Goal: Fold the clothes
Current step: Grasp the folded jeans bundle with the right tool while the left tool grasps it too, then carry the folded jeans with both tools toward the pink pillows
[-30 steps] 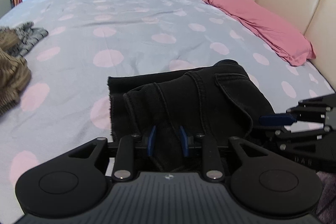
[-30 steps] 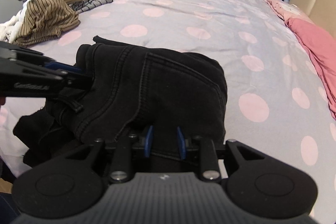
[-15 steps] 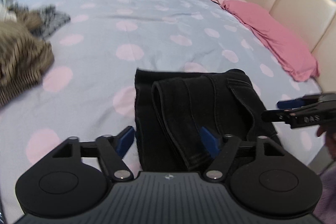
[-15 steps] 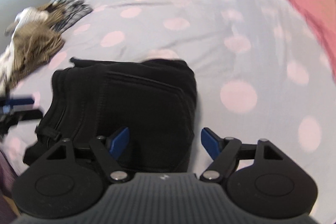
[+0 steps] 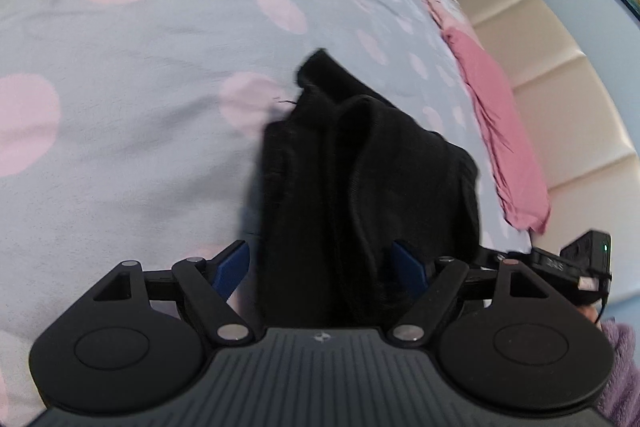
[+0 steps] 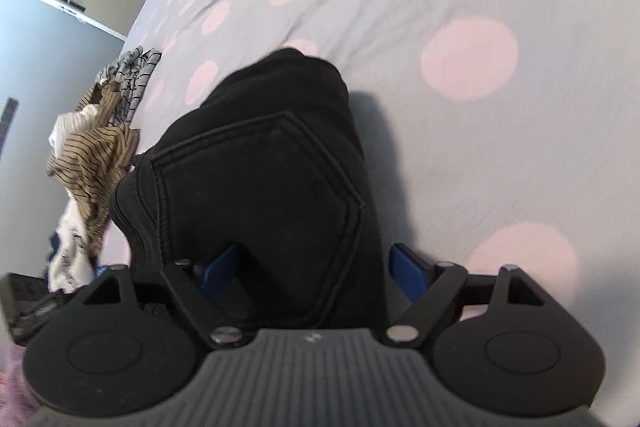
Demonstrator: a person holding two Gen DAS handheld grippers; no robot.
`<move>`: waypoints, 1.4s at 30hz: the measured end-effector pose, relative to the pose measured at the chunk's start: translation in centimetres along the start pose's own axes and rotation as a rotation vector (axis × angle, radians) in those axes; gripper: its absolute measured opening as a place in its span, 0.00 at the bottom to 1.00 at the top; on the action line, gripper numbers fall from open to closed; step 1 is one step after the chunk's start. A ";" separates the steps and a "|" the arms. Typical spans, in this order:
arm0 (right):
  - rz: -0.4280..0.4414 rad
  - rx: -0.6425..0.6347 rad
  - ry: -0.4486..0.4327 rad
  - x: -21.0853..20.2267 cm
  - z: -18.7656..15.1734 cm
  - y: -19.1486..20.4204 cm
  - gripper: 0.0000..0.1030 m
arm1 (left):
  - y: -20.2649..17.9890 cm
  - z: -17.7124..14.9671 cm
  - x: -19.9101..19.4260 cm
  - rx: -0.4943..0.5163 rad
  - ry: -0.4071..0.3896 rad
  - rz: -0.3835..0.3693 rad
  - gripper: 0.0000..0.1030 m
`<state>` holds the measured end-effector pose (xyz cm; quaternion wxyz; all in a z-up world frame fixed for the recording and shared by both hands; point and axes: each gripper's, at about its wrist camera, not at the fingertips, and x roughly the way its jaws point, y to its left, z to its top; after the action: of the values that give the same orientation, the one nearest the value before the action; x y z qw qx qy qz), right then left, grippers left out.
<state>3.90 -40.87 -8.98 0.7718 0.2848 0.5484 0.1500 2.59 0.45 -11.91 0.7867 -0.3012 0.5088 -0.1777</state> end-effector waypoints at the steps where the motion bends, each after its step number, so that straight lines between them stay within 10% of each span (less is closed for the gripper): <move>1: 0.019 0.020 0.011 0.4 0.1 -0.3 0.85 | 0.5 0.0 0.4 -0.025 0.007 -0.012 0.77; 22: 0.215 0.033 0.044 4.3 0.6 -1.2 0.75 | 3.3 0.5 4.2 -0.112 0.032 -0.209 0.62; 42: 0.210 0.004 -0.040 -4.2 1.9 -1.0 0.61 | -2.1 0.8 4.8 -0.041 0.014 -0.319 0.48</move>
<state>4.05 -44.48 -5.91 0.7621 0.3454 0.5002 0.2231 5.38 -3.75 -13.65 0.7384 -0.3930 0.4636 -0.2922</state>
